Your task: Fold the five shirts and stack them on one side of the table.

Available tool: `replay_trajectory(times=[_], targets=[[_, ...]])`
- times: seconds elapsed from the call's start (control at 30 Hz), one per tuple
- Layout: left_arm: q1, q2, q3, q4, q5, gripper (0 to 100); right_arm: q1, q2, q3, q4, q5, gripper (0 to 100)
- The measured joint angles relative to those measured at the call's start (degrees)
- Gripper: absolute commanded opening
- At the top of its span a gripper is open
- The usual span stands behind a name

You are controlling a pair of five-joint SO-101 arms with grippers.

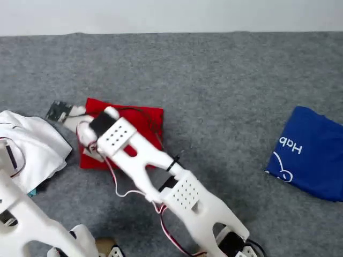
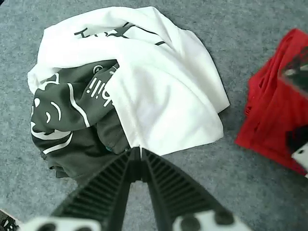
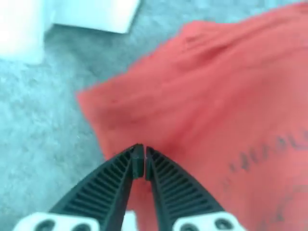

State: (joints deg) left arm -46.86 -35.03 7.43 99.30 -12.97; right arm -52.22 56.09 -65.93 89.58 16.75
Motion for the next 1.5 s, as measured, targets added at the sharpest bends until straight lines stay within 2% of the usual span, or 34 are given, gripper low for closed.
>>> replay_trajectory(times=[0.1, 0.17, 0.2, 0.33, 0.63, 0.87, 1.0, 1.1, 1.37, 1.43, 1.5], targets=[[0.0, 0.0, 0.0, 0.0, 0.0, 1, 4.13, -1.58, -4.04, 6.33, 0.0, 8.8], [0.0, 0.0, 0.0, 0.0, 0.0, 1, 7.21, -2.11, -5.89, 10.2, 0.0, 4.1], [0.0, 0.0, 0.0, 0.0, 0.0, 1, 8.44, -2.55, -5.89, 10.81, 0.0, 1.0], [0.0, 0.0, 0.0, 0.0, 0.0, 1, 11.43, -5.01, -3.6, 10.9, -1.32, 0.8], [0.0, 0.0, 0.0, 0.0, 0.09, 1, 11.78, -18.9, 20.84, 10.9, -2.99, 1.0], [0.0, 0.0, 0.0, 0.0, 0.09, 1, 10.46, -17.58, 32.53, 7.03, -5.8, 1.0], [0.0, 0.0, 0.0, 0.0, 0.09, 1, 10.64, -10.55, 33.05, 1.67, -5.8, 1.0], [0.0, 0.0, 0.0, 0.0, 0.09, 1, 11.25, -8.88, 31.65, 1.67, -4.92, 1.0], [0.0, 0.0, 0.0, 0.0, -0.62, 1, 12.84, -10.46, 19.78, 10.81, -4.66, 1.7], [0.0, 0.0, 0.0, 0.0, -0.62, 1, 13.54, -12.66, 16.79, 10.9, -4.66, 4.6], [0.0, 0.0, 0.0, 0.0, -0.62, 1, 14.33, -13.98, 15.3, 10.9, -4.66, 11.6]])
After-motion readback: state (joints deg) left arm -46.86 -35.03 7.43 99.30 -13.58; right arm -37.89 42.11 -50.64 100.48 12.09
